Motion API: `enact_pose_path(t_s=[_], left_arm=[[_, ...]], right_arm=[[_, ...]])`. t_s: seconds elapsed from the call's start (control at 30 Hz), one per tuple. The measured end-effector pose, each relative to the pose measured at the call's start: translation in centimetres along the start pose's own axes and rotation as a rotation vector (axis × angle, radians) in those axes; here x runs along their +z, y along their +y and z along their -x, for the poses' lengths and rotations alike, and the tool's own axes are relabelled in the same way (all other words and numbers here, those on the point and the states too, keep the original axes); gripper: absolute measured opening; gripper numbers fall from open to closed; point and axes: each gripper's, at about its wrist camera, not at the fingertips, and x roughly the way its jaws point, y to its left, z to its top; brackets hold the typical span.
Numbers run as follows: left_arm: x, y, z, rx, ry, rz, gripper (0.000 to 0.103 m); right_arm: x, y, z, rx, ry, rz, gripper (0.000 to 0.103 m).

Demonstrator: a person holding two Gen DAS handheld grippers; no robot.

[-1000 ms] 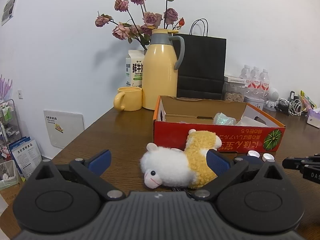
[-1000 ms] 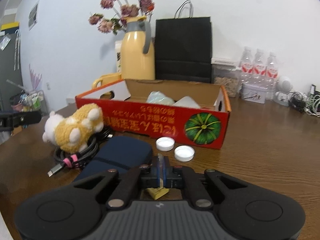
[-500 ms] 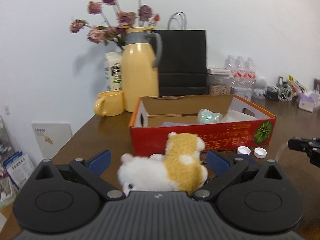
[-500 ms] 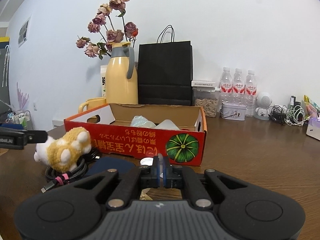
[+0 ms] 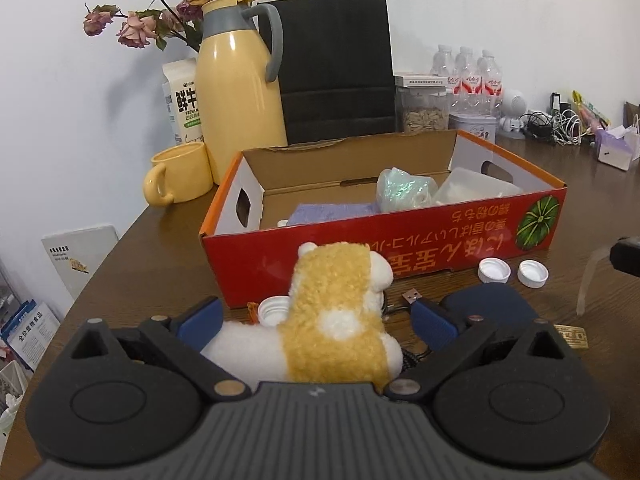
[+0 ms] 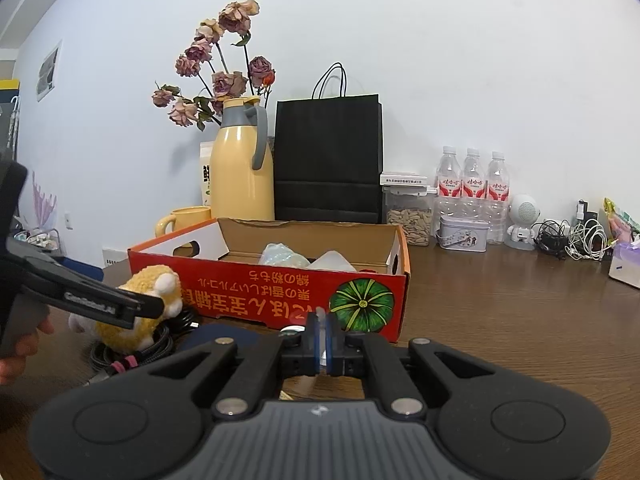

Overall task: Organize objects
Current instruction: 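Grasp the yellow packet with the right gripper while the left gripper grasps the plush toy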

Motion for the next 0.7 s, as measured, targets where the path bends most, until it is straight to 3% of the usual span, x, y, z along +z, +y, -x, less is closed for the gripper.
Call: enact_pose_path(t_s=[0.33, 0.5, 0.7], left_arm=[[-0.3, -0.2, -0.7, 0.013, 0.010, -0.028, 0.079], [-0.4, -0.6, -0.2, -0.025, -0.001, -0.040, 0.055], [-0.6, 0.0, 0.9, -0.031, -0.036, -0.016, 0.049]], right_arm=[[0.0, -0.1, 0.0, 0.000, 0.002, -0.004, 0.002], [0.0, -0.1, 0.0, 0.000, 0.001, -0.004, 0.002], [0.0, -0.2, 0.0, 0.000, 0.000, -0.005, 0.002]])
